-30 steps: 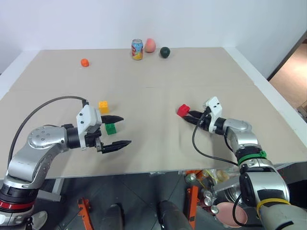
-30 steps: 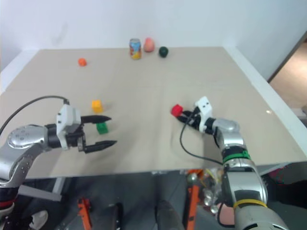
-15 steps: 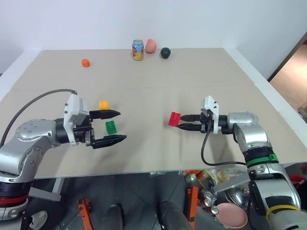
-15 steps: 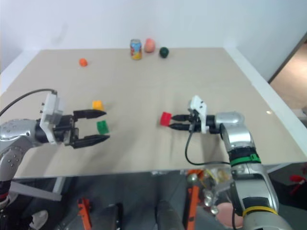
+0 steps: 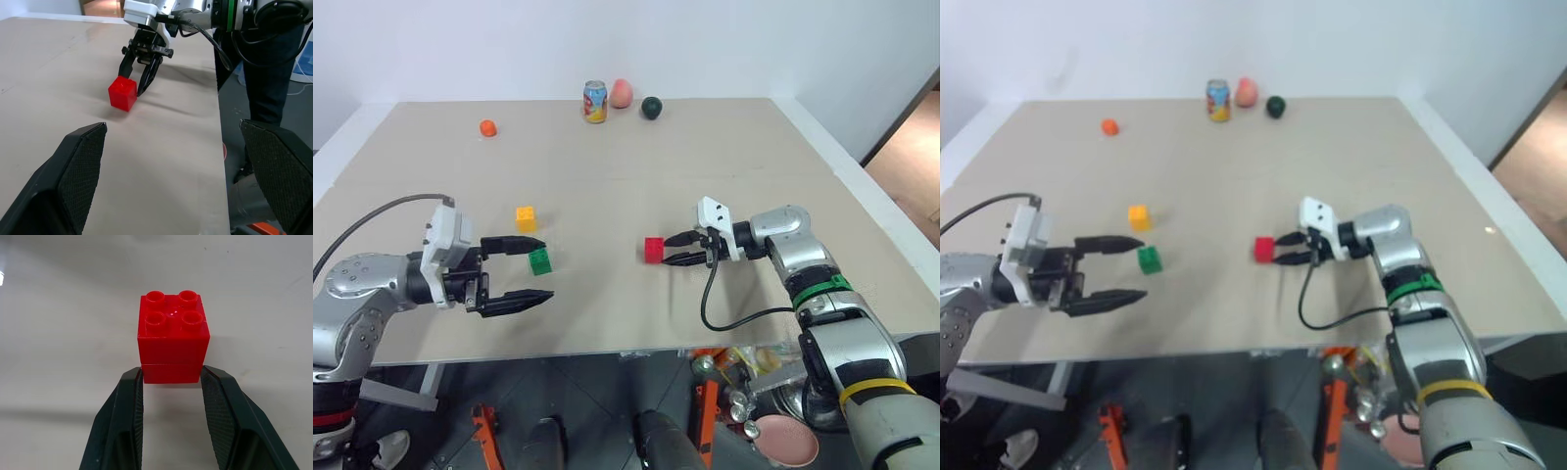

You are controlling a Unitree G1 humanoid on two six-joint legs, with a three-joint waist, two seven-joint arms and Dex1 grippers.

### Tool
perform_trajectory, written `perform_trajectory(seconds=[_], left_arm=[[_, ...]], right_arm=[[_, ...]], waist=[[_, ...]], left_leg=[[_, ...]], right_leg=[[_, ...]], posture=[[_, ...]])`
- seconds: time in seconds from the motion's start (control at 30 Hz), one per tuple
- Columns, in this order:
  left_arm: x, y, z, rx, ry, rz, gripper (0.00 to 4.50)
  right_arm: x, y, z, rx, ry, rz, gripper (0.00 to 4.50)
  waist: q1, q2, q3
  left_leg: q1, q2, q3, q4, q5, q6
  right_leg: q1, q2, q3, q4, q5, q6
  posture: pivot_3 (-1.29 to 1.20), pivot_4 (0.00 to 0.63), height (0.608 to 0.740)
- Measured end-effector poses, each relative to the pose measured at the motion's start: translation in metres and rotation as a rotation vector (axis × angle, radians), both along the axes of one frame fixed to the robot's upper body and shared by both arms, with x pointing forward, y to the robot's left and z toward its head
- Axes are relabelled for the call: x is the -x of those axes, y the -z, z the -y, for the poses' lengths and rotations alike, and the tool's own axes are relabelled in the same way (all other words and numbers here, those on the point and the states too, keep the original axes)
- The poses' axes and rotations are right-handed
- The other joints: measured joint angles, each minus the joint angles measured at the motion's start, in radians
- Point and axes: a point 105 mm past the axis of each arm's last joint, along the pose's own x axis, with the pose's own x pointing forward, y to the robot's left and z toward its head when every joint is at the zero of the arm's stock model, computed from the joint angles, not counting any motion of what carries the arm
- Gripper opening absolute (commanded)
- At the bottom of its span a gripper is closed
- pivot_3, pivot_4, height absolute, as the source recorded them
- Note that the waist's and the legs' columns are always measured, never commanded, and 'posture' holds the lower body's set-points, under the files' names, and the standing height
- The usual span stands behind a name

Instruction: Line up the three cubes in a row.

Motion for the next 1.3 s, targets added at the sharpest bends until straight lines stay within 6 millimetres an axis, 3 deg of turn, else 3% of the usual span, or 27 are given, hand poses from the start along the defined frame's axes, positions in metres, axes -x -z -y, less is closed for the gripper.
perform_trajectory(seconds=[0.2, 0.67, 0.73, 0.9, 1.03, 1.13, 1.3], left_arm=[[0.008, 0.000, -0.002, 0.004, -0.012, -0.006, 4.50], [0.016, -0.003, -0.002, 0.019, -0.036, -0.018, 4.50], [0.017, -0.002, -0.001, 0.022, -0.039, -0.020, 4.50], [0.019, -0.001, 0.001, 0.023, -0.040, -0.022, 4.50], [0.020, 0.001, -0.001, 0.025, -0.053, -0.028, 4.50], [0.019, -0.002, -0.006, 0.034, -0.086, -0.017, 4.50], [0.014, -0.006, -0.020, 0.081, -0.168, -0.004, 4.50]], right_arm=[[0.003, 0.011, 0.001, 0.029, -0.024, -0.035, 1.15], [0.002, 0.015, -0.008, 0.071, -0.052, -0.055, 1.15], [0.000, 0.015, -0.011, 0.079, -0.049, -0.043, 2.20], [-0.006, 0.017, -0.010, 0.087, 0.001, -0.028, 3.89], [-0.004, 0.016, -0.008, 0.095, -0.012, -0.036, 3.89], [-0.001, 0.011, 0.004, 0.120, -0.024, -0.047, 3.89], [-0.002, -0.025, 0.032, 0.169, -0.025, 0.046, 3.89]], waist=[[-0.001, 0.000, 0.000], [-0.015, 0.000, 0.000], [-0.016, 0.000, 0.000], [-0.017, 0.000, 0.000], [-0.017, 0.000, 0.000], [-0.017, 0.001, 0.000], [-0.017, 0.001, 0.001]], left_leg=[[0.000, 0.000, 0.000, 0.000, 0.000, 0.000], [0.004, 0.000, 0.000, -0.001, 0.000, 0.000], [0.004, 0.000, 0.000, -0.001, 0.000, 0.000], [0.005, 0.000, 0.000, -0.001, 0.000, 0.000], [0.004, 0.000, 0.000, -0.001, 0.000, 0.000], [0.004, 0.000, 0.000, -0.001, 0.000, 0.000], [0.005, 0.000, 0.000, -0.001, 0.000, 0.000]], right_leg=[[0.000, 0.000, 0.000, 0.000, 0.000, 0.000], [0.002, 0.000, 0.000, 0.001, 0.000, -0.001], [0.002, 0.000, 0.000, 0.002, 0.000, -0.001], [0.003, 0.000, 0.000, 0.002, 0.000, -0.002], [0.003, 0.000, 0.000, 0.002, 0.000, -0.002], [0.003, 0.000, 0.000, 0.002, -0.001, -0.002], [0.002, 0.000, 0.000, 0.002, -0.001, -0.002]], posture=[[0.00, 0.150, 0.740], [0.00, 0.150, 0.740], [0.00, 0.150, 0.740], [0.00, 0.150, 0.740], [0.00, 0.150, 0.740], [0.00, 0.150, 0.740], [0.00, 0.150, 0.740]])
